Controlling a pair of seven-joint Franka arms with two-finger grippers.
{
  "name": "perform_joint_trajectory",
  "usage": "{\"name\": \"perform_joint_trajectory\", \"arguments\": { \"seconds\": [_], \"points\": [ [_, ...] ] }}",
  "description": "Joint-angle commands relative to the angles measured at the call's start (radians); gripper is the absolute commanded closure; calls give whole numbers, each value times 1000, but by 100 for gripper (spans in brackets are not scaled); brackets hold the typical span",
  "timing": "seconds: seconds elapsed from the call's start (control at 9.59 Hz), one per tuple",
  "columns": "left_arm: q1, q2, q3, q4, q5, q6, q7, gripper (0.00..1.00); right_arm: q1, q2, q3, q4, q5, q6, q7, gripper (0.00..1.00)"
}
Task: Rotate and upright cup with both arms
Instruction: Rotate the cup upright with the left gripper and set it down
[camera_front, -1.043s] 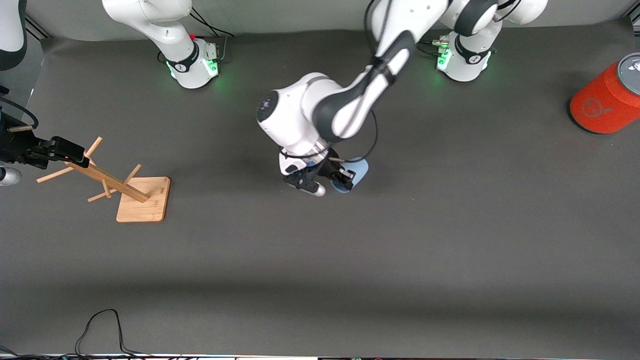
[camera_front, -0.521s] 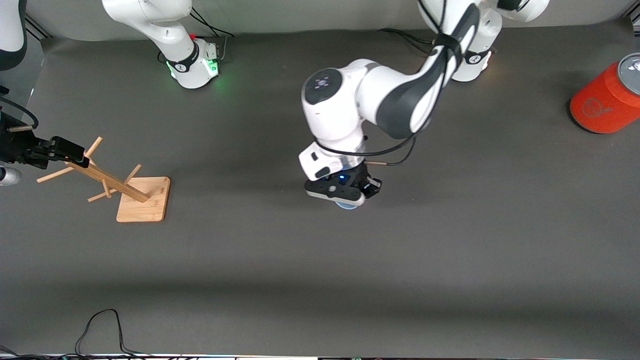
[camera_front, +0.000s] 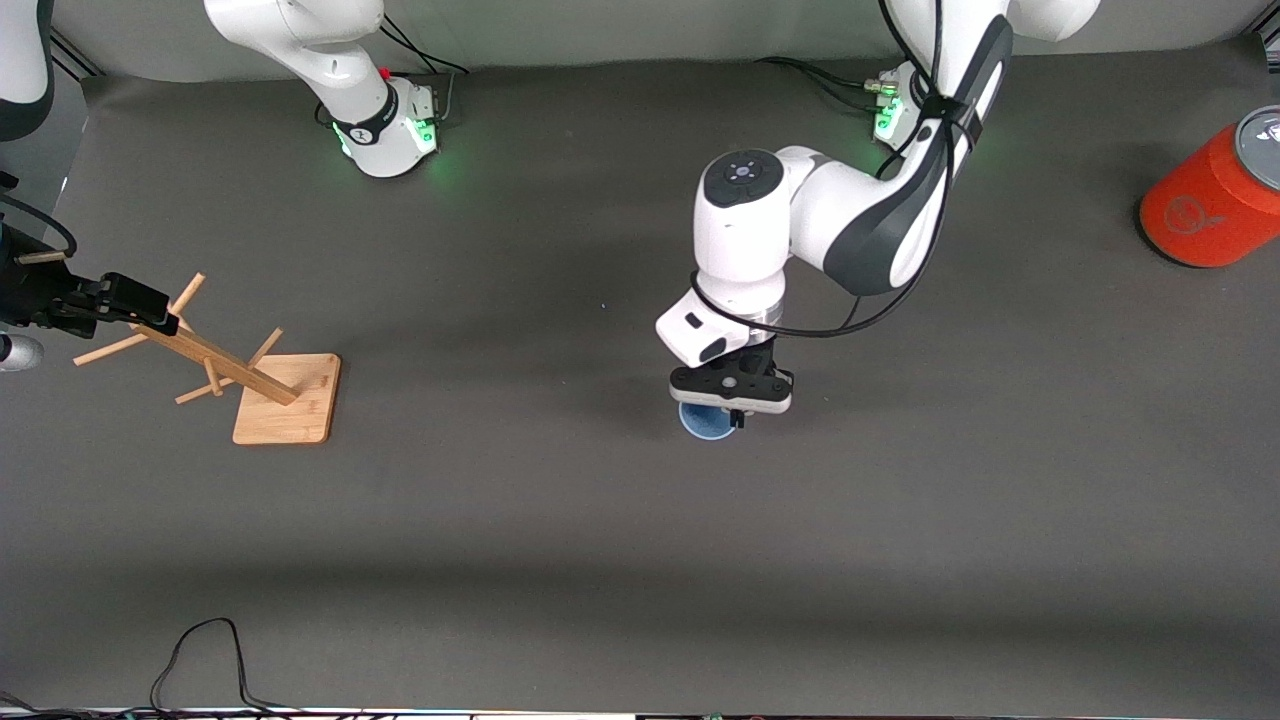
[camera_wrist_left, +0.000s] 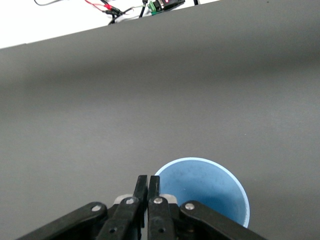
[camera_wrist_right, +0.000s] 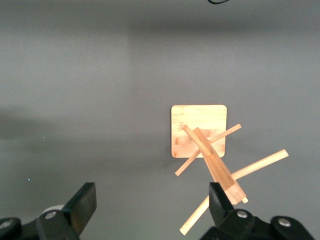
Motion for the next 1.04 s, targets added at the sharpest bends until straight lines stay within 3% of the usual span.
{"name": "perform_joint_trajectory", "arguments": {
  "seconds": [0.0, 0.42, 0.73, 0.94],
  "points": [
    [-15, -57, 3, -195, 157, 178, -243, 100, -2, 3, 0, 10, 0, 0, -10, 0],
    [-85, -34, 2, -289, 561, 222, -721, 100, -2, 3, 0, 10, 0, 0, -10, 0],
    [-165, 9, 2, -301, 765, 171, -1028, 100, -2, 5, 0, 10, 0, 0, -10, 0],
    [-197, 24, 2, -314, 835, 153, -1144, 100, -2, 5, 0, 10, 0, 0, -10, 0]
  ]
}}
